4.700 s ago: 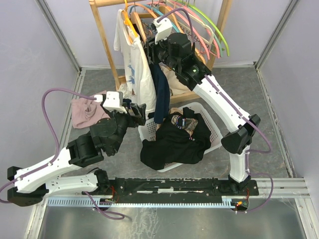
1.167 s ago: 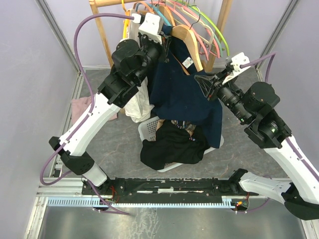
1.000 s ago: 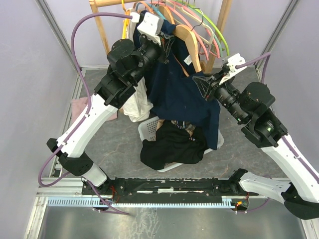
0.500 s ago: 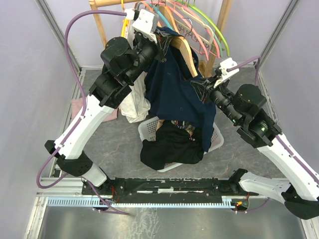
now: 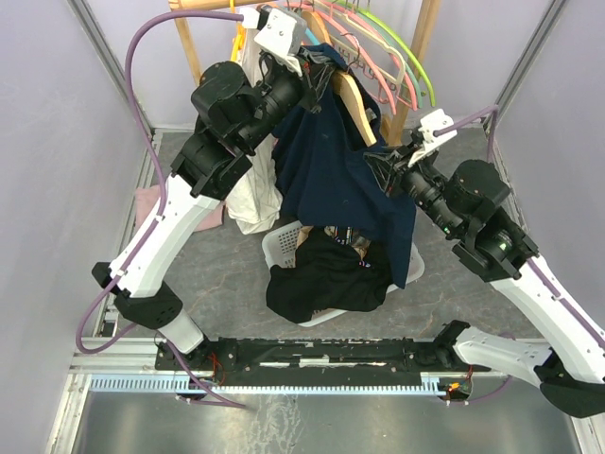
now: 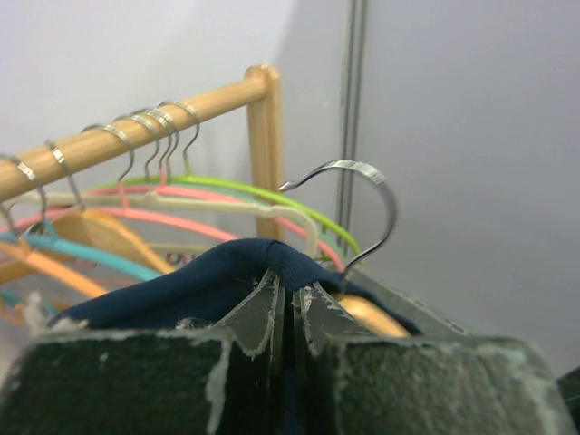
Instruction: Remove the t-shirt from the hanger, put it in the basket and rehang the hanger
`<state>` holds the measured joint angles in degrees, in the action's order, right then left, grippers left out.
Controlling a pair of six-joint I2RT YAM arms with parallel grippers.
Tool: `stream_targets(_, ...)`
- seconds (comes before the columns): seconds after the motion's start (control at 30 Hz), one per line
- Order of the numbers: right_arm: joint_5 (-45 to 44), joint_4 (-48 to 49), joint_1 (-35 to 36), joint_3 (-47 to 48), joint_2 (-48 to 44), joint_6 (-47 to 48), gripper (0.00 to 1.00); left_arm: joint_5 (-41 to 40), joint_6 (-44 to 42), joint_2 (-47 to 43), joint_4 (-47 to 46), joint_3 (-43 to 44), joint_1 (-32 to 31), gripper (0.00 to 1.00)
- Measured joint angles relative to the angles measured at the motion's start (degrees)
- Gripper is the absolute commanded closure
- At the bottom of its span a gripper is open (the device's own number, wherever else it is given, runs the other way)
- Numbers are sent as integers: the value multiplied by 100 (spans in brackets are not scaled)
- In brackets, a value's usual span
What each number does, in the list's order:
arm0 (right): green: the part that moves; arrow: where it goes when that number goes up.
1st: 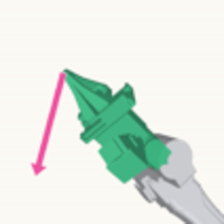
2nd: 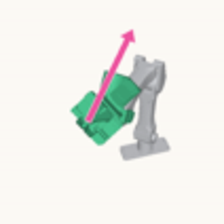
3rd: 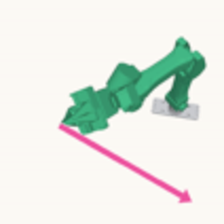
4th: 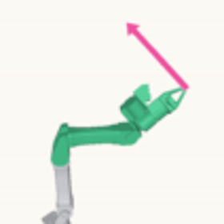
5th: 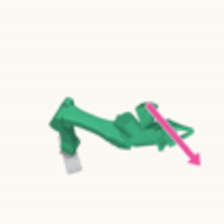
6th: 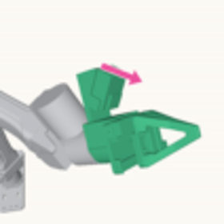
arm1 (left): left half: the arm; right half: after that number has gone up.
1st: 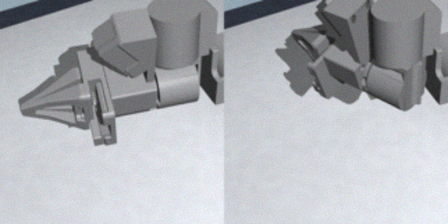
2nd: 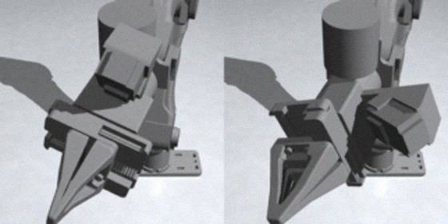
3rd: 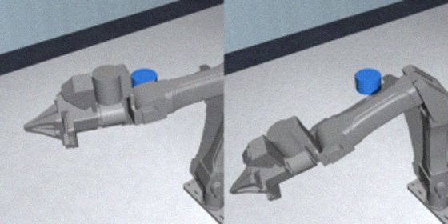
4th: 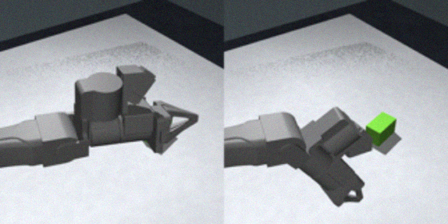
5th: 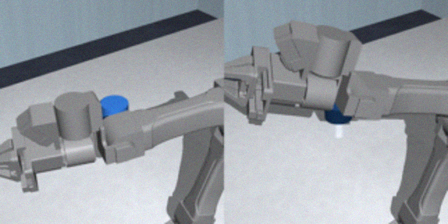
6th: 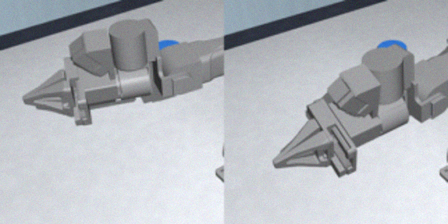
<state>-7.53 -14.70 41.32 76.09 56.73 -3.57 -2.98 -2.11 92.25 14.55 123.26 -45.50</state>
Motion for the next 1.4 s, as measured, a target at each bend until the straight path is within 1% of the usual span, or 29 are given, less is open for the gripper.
stream_targets(0.1,-2,-28,0,87,151,0,98,310,116,140,31,282,0,95)
stream_targets(0.23,13,-50,0,136,269,0,98,557,199,157,42,343,0,94)
stream_targets(0.33,22,-68,0,149,284,0,98,629,232,157,42,343,0,91)
stream_targets(0.4,39,-81,0,160,286,-2,98,636,234,157,33,317,0,85)
stream_targets(0.53,57,-138,-2,168,286,-2,98,643,284,144,-7,149,0,65)
stream_targets(0.6,55,-173,-2,168,286,-2,98,658,339,142,-9,35,0,57)
stream_targets(0.67,46,-225,-7,173,286,-2,98,664,376,122,-13,-109,0,52)
stream_targets(0.87,15,-385,-13,203,286,0,98,662,400,2,-48,-487,-2,51)
stream_targets(1.17,129,-378,-20,232,262,0,98,632,400,-4,-190,-505,-24,51)
stream_targets(1.27,210,-376,-20,232,245,9,98,608,400,2,-282,-505,-22,52)
stream_targets(1.4,326,-376,-22,234,221,46,98,605,400,52,-444,-505,-24,56)
